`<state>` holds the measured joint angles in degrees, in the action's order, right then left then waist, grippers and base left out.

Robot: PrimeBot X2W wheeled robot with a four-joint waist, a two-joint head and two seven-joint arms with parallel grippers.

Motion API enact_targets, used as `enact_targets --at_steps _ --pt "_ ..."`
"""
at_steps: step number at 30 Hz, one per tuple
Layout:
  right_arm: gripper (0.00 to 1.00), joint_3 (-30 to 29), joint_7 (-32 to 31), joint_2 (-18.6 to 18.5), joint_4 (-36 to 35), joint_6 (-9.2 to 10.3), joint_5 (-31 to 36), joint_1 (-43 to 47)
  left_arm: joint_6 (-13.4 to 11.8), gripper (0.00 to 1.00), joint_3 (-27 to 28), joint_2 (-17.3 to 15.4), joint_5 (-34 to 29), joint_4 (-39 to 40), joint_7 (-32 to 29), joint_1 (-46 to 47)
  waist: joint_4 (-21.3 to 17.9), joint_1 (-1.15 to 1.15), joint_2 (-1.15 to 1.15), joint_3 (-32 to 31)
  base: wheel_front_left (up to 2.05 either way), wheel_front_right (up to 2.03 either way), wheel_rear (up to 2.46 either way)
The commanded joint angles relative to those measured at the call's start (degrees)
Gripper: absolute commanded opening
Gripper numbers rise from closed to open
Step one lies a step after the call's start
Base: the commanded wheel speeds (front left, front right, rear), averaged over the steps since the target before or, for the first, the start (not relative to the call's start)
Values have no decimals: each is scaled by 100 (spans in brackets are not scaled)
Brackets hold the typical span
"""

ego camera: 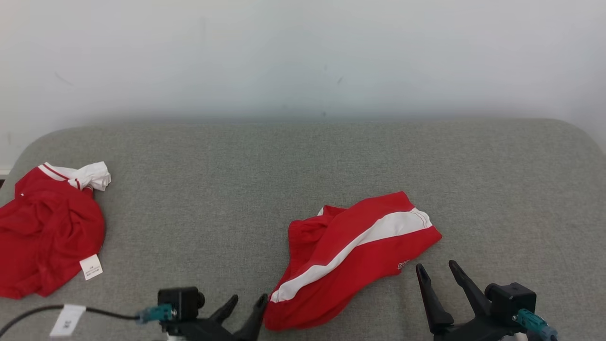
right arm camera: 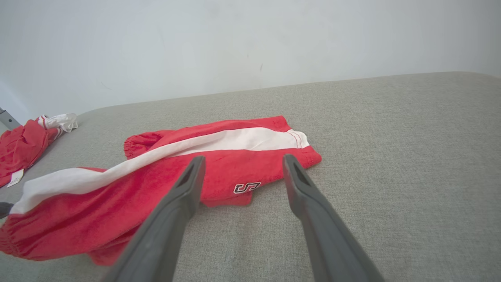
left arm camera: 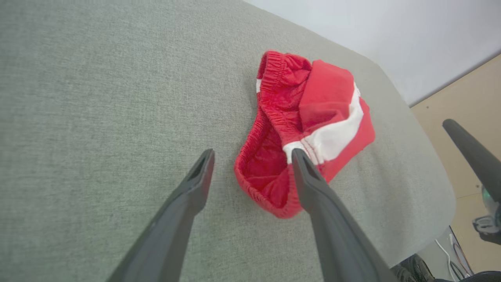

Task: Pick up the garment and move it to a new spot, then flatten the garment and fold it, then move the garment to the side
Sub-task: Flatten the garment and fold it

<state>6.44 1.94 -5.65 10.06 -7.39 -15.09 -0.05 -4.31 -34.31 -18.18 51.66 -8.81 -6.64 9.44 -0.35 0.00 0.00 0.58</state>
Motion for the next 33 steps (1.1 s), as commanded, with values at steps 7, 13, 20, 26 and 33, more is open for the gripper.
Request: enact_targets --at_steps 7,13,20,26,33 --pt "100 71 -26 -19 -18 -20 -25 -10 -131 100 -66 84 82 -248 -465 405 -143 0 0 -18 0 0 0" --pt "100 29 -11 -44 -20 -20 -59 43 -215 51 -373 171 -60 -403 -717 442 -188 0 0 -29 0 0 0" --pt "100 29 5 -33 -12 -20 -66 27 -80 46 -581 320 50 -219 -911 382 -98 0 0 -11 0 0 0" --pt "100 76 9 4 8 -20 -62 -31 -146 47 -691 385 -51 -336 -943 479 -77 0 0 18 0 0 0" --pt "100 86 20 -9 37 -20 -73 -74 -115 47 -734 442 -71 -519 -1013 649 -134 0 0 45 0 0 0"
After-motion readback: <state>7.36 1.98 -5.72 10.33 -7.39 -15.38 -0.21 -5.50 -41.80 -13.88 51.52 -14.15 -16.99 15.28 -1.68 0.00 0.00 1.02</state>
